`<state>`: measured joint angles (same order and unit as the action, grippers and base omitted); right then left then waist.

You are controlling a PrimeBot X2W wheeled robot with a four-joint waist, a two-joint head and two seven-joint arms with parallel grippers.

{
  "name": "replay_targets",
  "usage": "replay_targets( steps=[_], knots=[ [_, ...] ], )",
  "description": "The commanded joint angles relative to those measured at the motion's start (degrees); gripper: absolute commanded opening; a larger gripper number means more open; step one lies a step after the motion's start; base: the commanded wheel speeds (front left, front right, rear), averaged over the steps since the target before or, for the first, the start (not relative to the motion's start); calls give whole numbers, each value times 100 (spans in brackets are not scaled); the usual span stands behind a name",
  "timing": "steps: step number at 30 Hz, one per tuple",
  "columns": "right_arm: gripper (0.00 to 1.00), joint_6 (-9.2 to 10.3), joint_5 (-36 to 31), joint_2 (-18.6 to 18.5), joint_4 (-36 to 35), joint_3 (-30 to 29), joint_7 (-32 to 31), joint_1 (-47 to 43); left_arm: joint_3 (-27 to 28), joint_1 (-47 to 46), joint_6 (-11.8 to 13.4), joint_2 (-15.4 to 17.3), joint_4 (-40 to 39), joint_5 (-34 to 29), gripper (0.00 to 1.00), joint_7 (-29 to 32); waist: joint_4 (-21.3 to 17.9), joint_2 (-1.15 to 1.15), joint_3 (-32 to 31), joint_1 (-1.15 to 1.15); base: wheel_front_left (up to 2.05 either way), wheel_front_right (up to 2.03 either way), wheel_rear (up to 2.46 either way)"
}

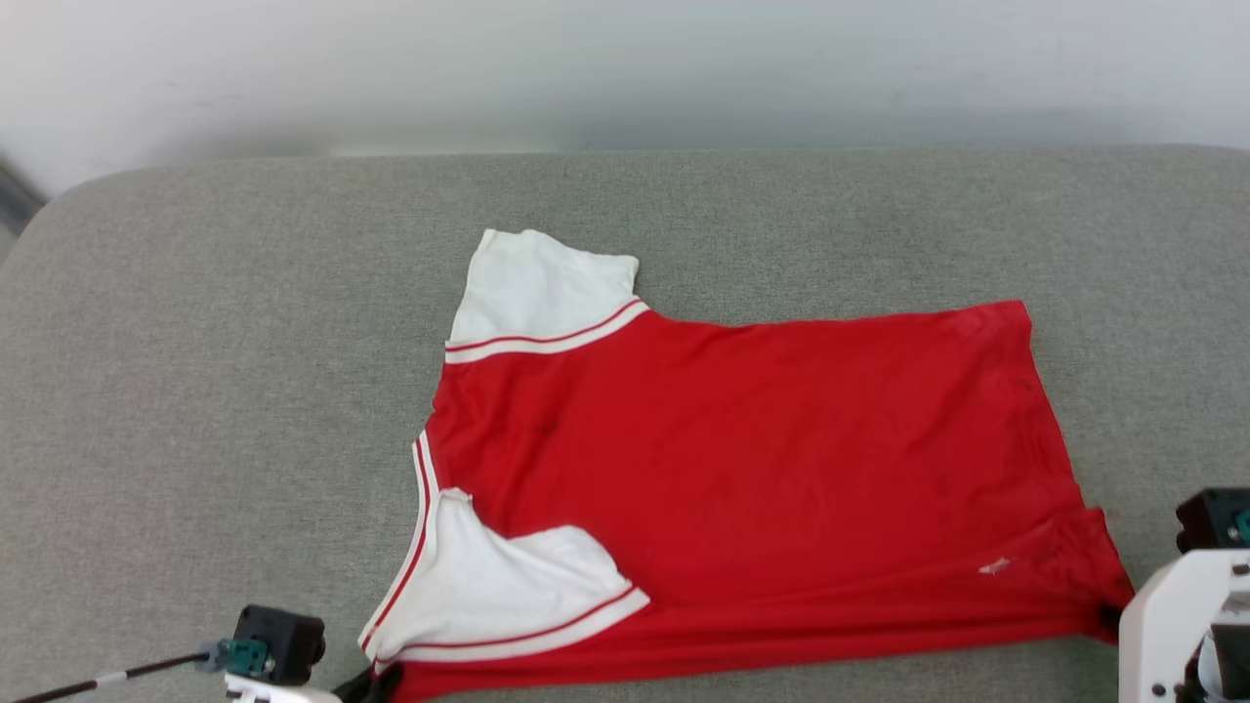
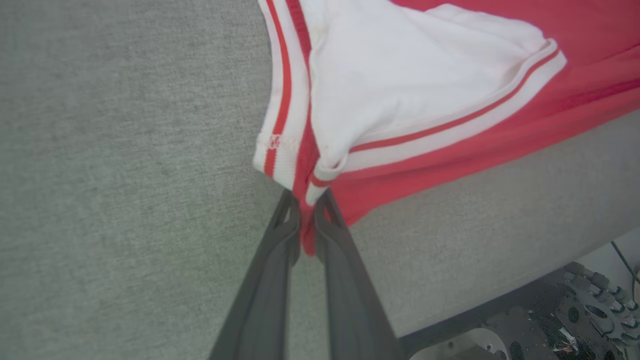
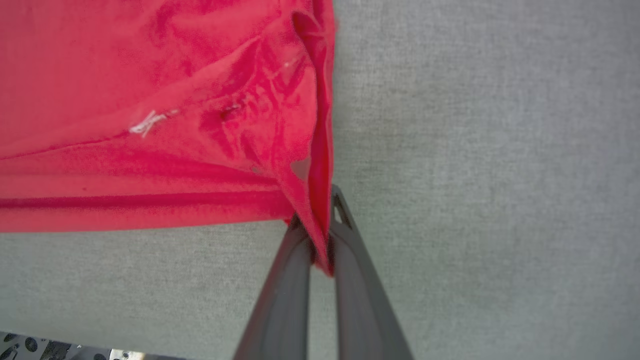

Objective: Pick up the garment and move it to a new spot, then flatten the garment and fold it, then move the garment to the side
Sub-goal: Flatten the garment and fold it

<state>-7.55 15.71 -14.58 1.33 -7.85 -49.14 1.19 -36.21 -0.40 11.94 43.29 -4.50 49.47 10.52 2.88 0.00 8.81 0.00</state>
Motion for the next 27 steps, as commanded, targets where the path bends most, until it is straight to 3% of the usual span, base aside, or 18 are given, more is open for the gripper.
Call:
replay_targets(
  steps=[1,11,12,13,19,27],
  knots=[
    [0,12,10,-63,-115,-108,-59,-175,5,127,68,120,31,-5,0,34,-12,0,-8,0,0,0,0],
    [0,11,-82,253,-146,-158,-38,-567,-205,173,-192,-226,467,190,0,-1,-49,0,8,0,0,0,0],
    [60,11,-88,268,-124,-131,-6,-523,-230,146,-207,-235,540,167,44,13,-55,0,10,0,0,0,0],
    [100,11,-107,283,-91,-117,39,-473,-242,118,-204,-234,611,115,100,-8,-60,0,11,0,0,0,0],
    [100,9,-33,308,-126,-107,444,-225,-23,-47,-140,-333,655,11,100,-478,-62,0,-58,0,0,0,0],
    [100,8,331,141,-473,120,1805,68,566,-290,-196,-539,457,-446,100,-2241,-60,0,-207,0,0,0,0]
  ],
)
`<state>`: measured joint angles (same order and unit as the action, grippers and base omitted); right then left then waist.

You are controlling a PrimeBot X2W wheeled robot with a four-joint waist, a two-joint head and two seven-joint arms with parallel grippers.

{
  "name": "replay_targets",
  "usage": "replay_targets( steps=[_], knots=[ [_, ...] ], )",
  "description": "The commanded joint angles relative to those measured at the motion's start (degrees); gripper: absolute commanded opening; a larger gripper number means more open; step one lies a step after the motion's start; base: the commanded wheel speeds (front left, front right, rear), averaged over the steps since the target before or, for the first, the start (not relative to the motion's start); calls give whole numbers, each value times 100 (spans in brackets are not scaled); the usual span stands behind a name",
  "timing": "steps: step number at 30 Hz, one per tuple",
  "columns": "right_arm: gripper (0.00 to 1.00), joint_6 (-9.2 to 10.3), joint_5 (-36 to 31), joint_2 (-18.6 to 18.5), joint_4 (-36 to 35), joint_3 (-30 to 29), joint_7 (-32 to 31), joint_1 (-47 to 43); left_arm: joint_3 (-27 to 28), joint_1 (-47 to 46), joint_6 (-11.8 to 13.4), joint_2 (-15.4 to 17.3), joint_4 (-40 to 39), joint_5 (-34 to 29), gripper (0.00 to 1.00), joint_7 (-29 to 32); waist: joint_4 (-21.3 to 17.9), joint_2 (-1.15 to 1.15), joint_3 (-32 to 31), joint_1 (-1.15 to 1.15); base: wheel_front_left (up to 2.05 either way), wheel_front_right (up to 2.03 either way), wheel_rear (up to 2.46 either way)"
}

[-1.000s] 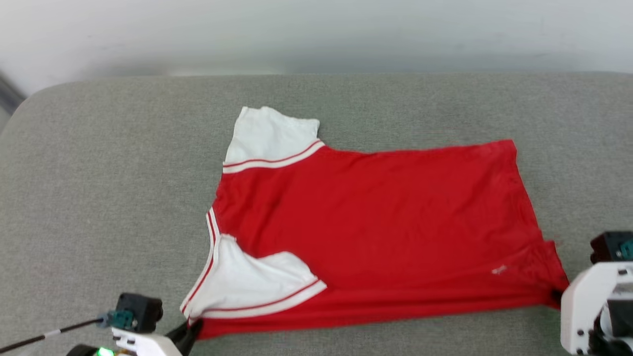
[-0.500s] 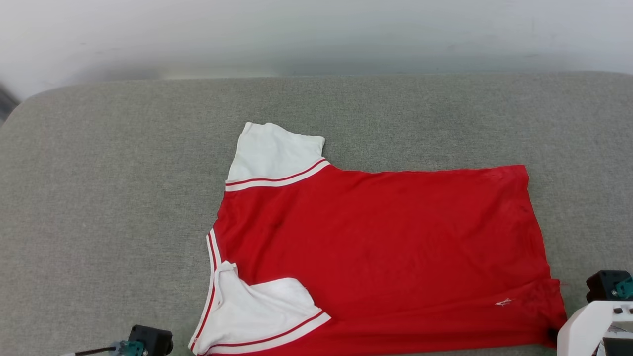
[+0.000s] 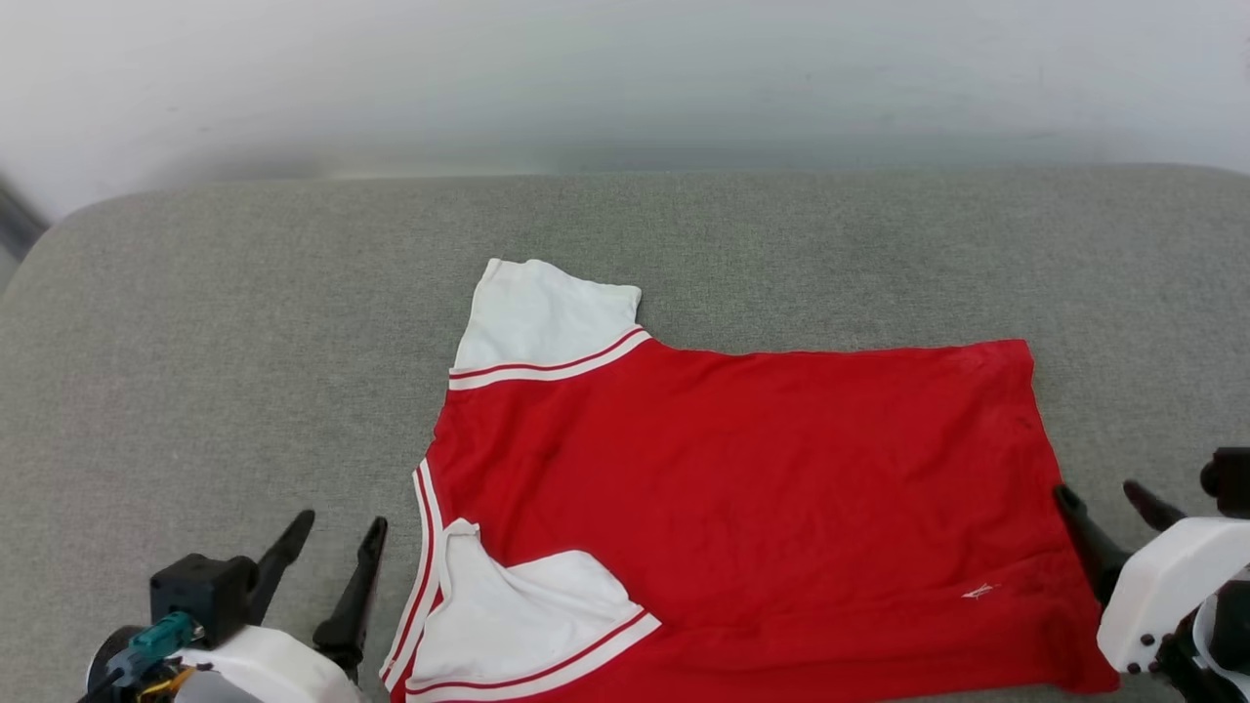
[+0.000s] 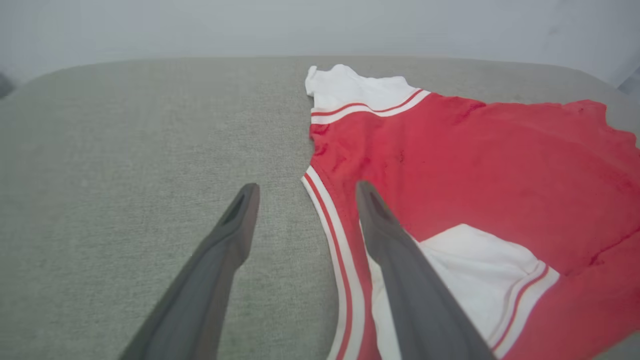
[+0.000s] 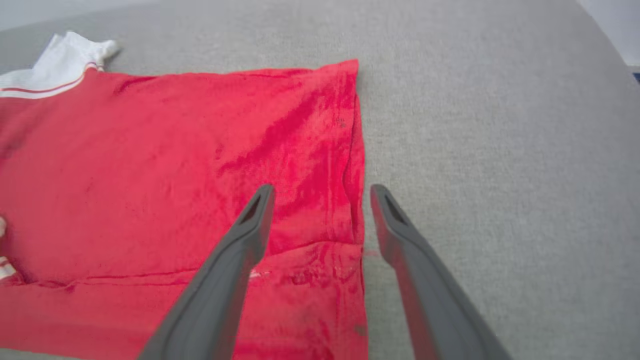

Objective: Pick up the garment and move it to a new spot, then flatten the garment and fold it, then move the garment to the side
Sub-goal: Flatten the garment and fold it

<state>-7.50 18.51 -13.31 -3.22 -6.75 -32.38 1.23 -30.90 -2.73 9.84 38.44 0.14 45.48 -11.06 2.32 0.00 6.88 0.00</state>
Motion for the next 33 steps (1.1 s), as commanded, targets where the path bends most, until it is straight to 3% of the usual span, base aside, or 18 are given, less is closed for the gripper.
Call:
replay_targets(
  steps=[1,5,11,15,20,26,33],
  knots=[
    [100,3,97,21,-37,41,335,90,130,-83,25,-98,-40,-88,100,-206,-5,0,-27,0,0,0,0],
    [100,2,205,41,-145,209,1286,159,557,-33,-28,-356,-240,-308,100,-403,-23,0,-53,0,0,0,0],
    [100,2,119,146,-279,375,2677,227,1703,307,-484,-1140,-956,-1047,100,-415,-75,0,-15,0,0,0,0],
    [100,2,-27,297,-277,376,3222,228,2124,456,-862,-1507,-1028,-1367,100,-417,-139,0,53,0,0,0,0],
    [100,2,-45,472,-354,341,3647,222,2396,266,-1267,-1729,-922,-1620,100,-413,-245,0,285,0,0,0,0],
    [100,1,-94,558,-354,342,3851,305,2347,-150,-1550,-1678,-690,-1603,100,-406,-424,0,596,0,0,0,0],
    [100,2,-97,683,-476,382,3962,560,2045,-1320,-1710,-796,-439,-1416,100,427,-760,0,1184,0,0,0,0]
  ],
)
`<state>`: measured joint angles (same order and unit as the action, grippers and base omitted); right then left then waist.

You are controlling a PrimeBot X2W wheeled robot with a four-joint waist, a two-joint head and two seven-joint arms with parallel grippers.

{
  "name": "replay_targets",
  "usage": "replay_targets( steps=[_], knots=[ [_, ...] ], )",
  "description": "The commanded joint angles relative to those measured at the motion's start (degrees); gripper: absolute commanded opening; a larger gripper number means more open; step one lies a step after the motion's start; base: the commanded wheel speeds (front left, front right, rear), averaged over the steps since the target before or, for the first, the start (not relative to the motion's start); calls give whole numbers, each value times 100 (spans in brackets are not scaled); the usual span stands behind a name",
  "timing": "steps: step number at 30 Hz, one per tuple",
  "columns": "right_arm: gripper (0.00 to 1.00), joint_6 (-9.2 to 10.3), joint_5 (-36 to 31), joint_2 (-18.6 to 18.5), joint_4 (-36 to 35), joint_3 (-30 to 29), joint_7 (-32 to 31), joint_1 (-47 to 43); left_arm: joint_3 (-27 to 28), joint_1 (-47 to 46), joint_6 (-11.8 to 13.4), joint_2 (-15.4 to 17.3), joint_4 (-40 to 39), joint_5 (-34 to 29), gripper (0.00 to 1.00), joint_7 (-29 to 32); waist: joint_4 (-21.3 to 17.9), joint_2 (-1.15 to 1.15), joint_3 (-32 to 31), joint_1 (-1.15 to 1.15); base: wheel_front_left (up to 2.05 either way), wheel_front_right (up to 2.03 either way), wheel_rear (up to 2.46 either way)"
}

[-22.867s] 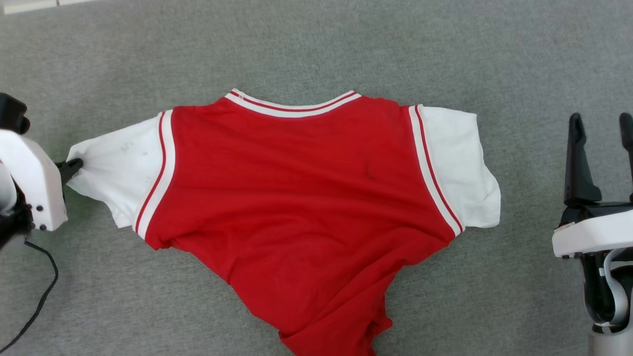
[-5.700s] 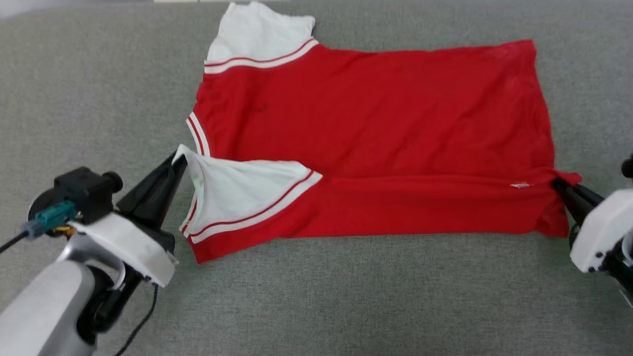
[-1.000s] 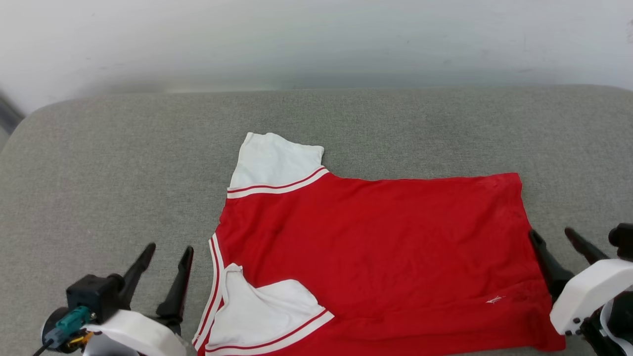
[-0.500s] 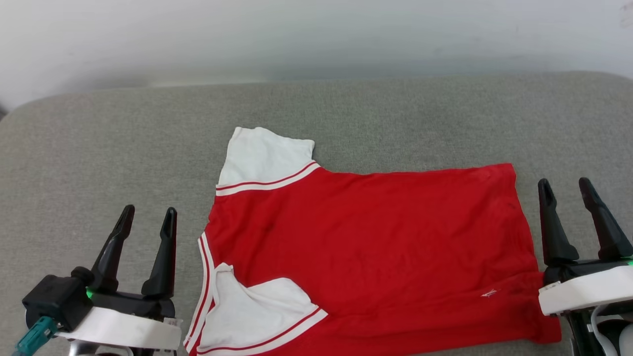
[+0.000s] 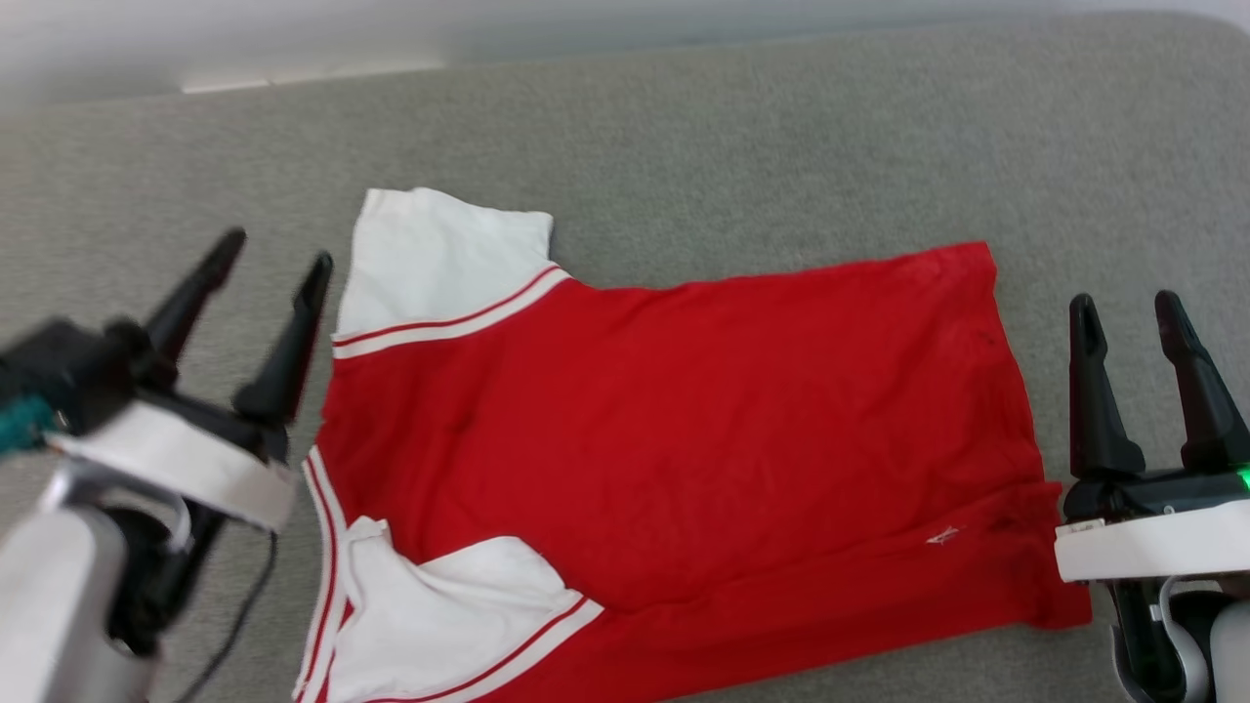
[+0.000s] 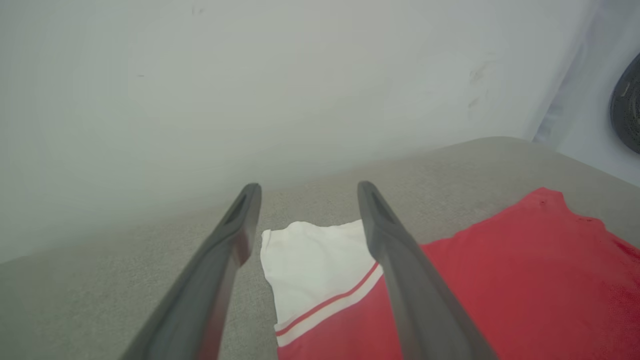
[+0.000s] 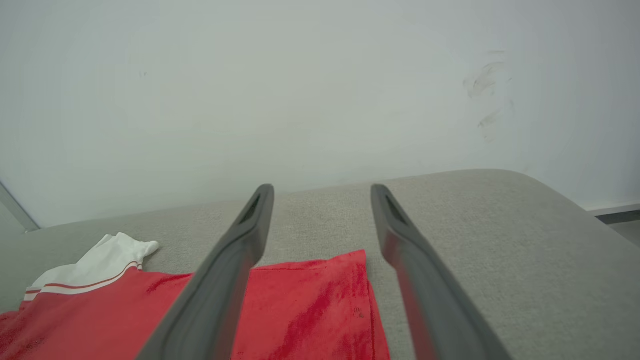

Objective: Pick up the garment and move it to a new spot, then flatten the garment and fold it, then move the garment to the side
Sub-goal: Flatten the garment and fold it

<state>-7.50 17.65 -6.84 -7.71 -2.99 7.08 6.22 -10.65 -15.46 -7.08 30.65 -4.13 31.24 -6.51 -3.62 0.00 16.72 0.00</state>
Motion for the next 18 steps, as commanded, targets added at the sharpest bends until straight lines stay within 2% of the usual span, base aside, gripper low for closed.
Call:
replay_targets(
  steps=[1,5,9,14,18],
  knots=[
    [100,2,-17,56,-31,11,36,97,-28,-257,-28,137,56,126,100,186,-220,0,285,0,0,0,0],
    [100,2,-70,112,-52,54,79,271,-386,-1162,-33,877,340,544,100,1120,-460,0,637,0,0,0,0],
    [100,2,-35,183,-56,80,152,368,-768,-1955,-36,1525,834,1263,100,2533,-658,0,933,0,0,0,0],
    [100,2,15,256,68,227,146,475,-957,-2781,-37,1857,1338,2164,100,4004,-869,0,1231,0,0,0,0],
    [100,2,54,295,179,307,225,533,-1191,-3309,-38,2011,1640,2602,100,4806,-987,0,1403,0,0,0,0]
  ],
)
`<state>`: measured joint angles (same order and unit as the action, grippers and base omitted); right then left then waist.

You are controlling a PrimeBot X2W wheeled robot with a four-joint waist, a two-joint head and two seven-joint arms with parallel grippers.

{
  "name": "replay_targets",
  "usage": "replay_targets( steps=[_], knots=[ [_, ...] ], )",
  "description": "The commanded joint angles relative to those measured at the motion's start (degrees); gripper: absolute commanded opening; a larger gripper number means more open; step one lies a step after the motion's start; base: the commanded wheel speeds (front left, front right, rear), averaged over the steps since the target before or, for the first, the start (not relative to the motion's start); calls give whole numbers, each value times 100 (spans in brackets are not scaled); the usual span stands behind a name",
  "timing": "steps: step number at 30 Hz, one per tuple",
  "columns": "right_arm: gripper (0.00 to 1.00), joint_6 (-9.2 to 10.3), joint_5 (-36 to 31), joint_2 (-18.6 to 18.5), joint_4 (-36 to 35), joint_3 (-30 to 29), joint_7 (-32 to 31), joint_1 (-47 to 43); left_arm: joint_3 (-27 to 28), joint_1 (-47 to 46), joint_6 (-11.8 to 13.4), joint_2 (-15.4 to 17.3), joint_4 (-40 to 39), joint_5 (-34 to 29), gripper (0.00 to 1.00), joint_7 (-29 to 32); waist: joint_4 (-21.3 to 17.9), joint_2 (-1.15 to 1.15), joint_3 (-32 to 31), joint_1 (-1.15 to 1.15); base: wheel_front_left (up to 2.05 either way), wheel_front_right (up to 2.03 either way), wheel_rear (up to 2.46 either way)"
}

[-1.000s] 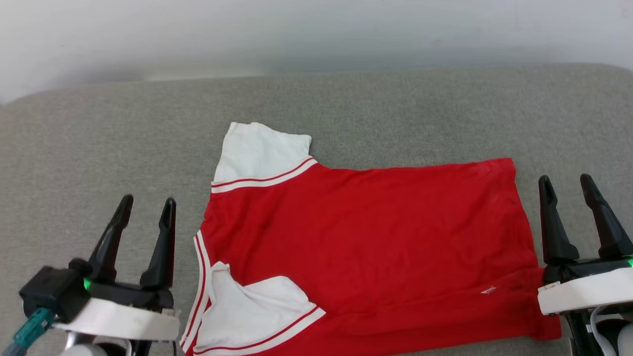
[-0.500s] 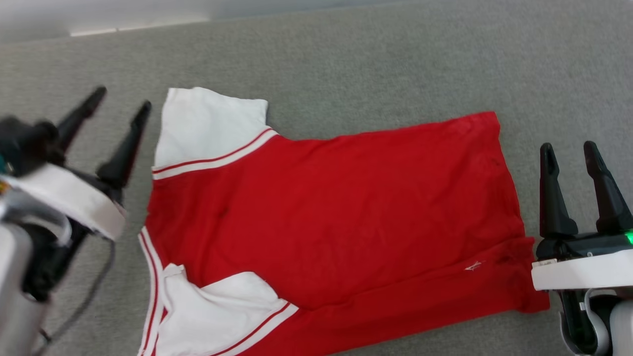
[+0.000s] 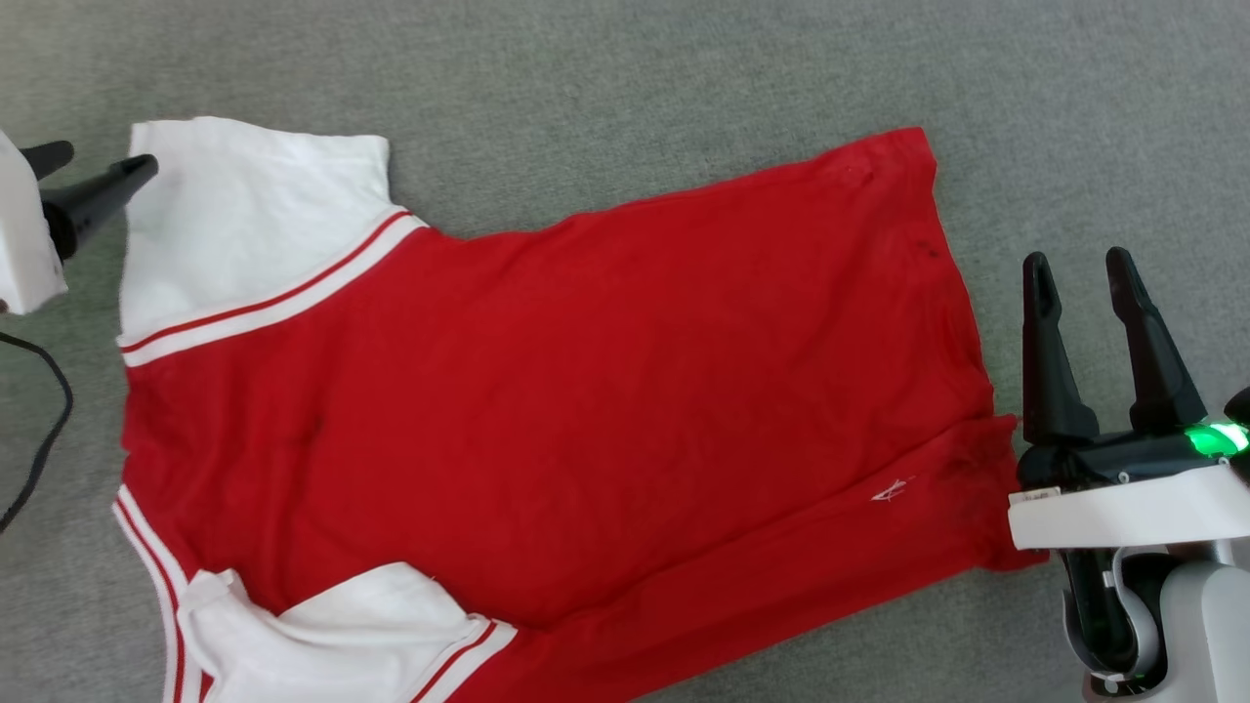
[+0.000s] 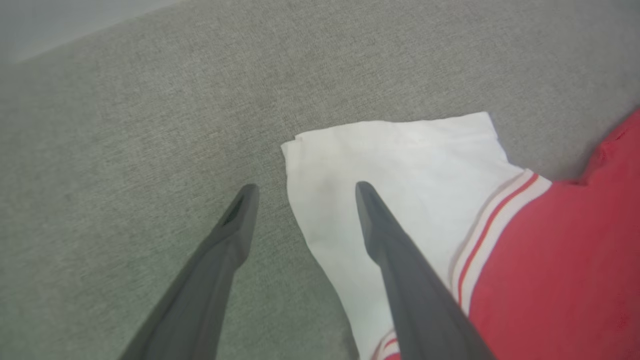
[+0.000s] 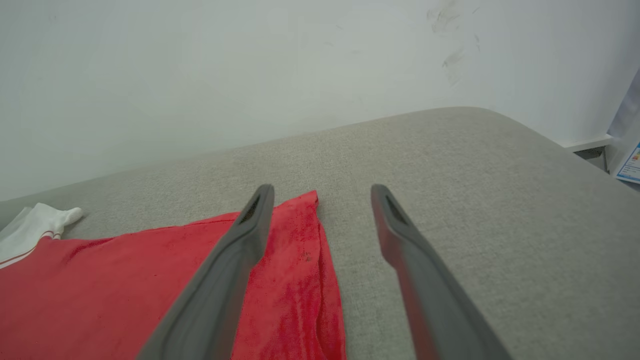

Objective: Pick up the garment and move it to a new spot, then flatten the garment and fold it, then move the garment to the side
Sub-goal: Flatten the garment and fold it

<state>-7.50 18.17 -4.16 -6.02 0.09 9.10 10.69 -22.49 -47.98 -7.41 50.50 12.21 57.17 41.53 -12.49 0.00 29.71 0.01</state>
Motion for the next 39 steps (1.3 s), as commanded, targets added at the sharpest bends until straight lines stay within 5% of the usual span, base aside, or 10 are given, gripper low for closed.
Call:
replay_targets(
  steps=[1,11,12,13,20,26,39],
  knots=[
    [100,2,15,34,33,-2,51,115,-45,-167,-5,47,92,80,100,158,-128,0,145,-1,0,0,0],
    [100,2,24,90,199,-2,162,270,-755,-718,-6,-58,953,-42,100,677,-263,0,395,-1,0,0,0],
    [100,2,20,94,205,-10,159,276,-815,-687,-6,-93,1002,5,11,644,-261,0,402,-1,0,0,0],
    [100,2,9,96,212,-19,155,279,-875,-653,-6,-136,1032,87,0,641,-255,0,404,-1,0,0,0],
    [100,2,-119,-31,227,-63,-73,308,-1109,-634,-6,-181,998,266,0,-135,-73,0,190,-1,0,0,0],
    [100,2,-159,-538,107,132,-914,390,-1346,-660,-6,-66,623,287,0,-1273,182,0,-213,-1,0,0,0],
    [100,1,392,-2138,177,400,-5065,1472,-2331,-386,0,352,-1347,231,0,-2650,1130,0,-637,-1,0,0,0]
  ],
)
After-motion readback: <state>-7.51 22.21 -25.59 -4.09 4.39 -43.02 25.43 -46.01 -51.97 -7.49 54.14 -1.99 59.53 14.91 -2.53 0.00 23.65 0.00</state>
